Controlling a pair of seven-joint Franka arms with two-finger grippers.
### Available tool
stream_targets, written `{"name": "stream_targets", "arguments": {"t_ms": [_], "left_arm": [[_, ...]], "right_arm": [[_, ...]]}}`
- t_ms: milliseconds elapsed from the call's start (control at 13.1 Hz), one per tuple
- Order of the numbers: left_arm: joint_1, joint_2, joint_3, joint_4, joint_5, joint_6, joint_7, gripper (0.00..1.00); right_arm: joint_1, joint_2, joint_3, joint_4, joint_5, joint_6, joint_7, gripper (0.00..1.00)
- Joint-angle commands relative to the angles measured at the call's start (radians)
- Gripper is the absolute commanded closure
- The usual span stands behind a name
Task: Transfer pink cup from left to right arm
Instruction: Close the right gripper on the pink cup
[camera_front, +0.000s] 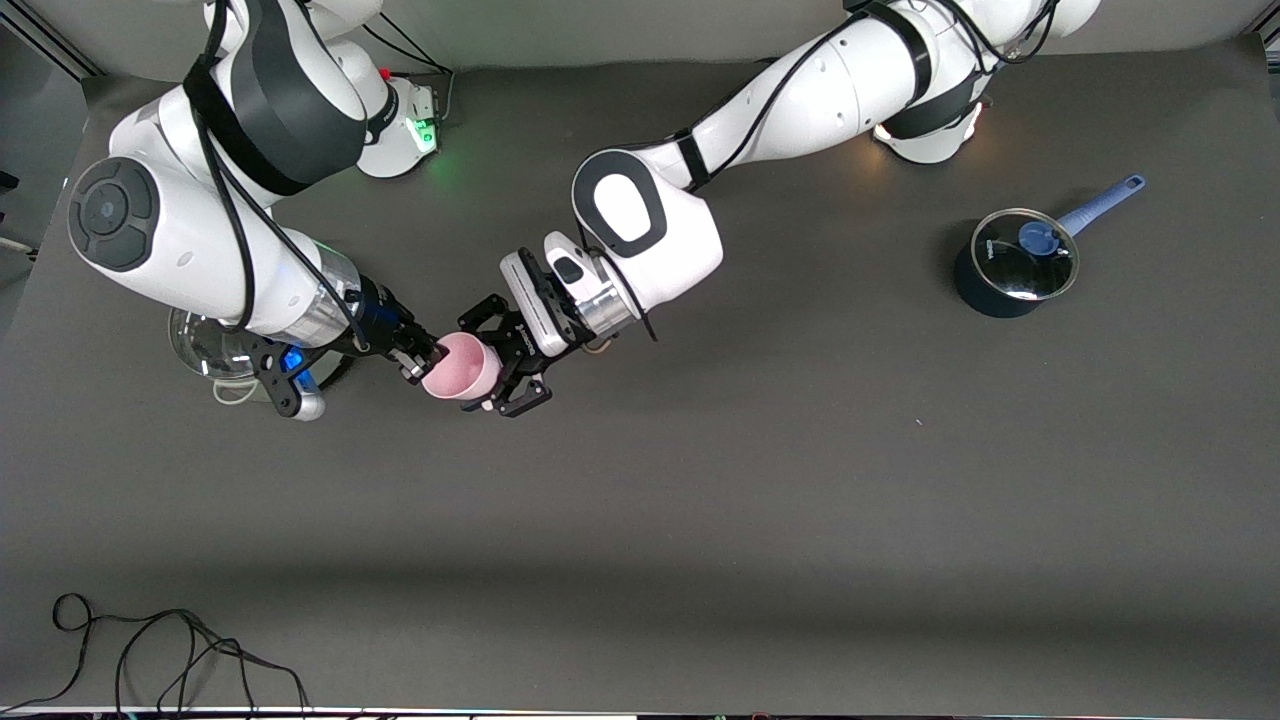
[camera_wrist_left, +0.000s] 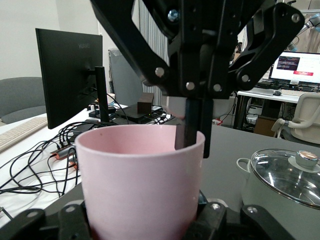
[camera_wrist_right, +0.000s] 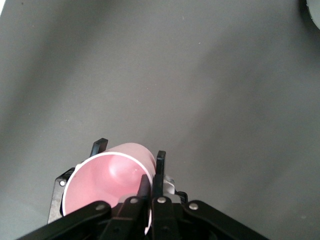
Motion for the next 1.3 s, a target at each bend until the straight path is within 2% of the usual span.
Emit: {"name": "stream_targets", "arguments": {"t_ms": [0,458,535,611,764,1069,1222], "left_arm": [[-0.024,-0.003,0.012,0.022,-0.007,0.010,-0.008,1.00],[-0.027,-0.005,0.013,0.023,-0.006,0.010,-0.008,1.00],[-0.027,-0.005,0.035,0.025,0.000,0.010,-0.007,0.32],[-0.038,-0.011,0.070,0.031,0.011,0.013,-0.008,0.01],[-0.082,-0.010,0.093,0.057,0.013,0.015,-0.010,0.00],[-0.082,-0.010,0.093,0.060,0.013,0.015,-0.011,0.00],[-0.079,-0.011,0.095,0.058,0.014,0.013,-0.010,0.00]], "right_arm": [[0.015,-0.005,-0.008,-0.001,0.014,0.014,0.041,1.00],[0.014,-0.007,-0.008,0.001,0.012,0.014,0.042,1.00],[0.015,-0.005,-0.008,0.001,0.012,0.014,0.042,1.00],[0.014,-0.005,-0.008,0.001,0.009,0.014,0.041,1.00],[0.015,-0.005,-0.008,0.001,0.008,0.020,0.041,1.00],[0.014,-0.002,-0.010,0.004,0.001,0.045,0.041,1.00],[0.012,0.000,-0.010,0.002,-0.040,0.079,0.041,1.00]]}}
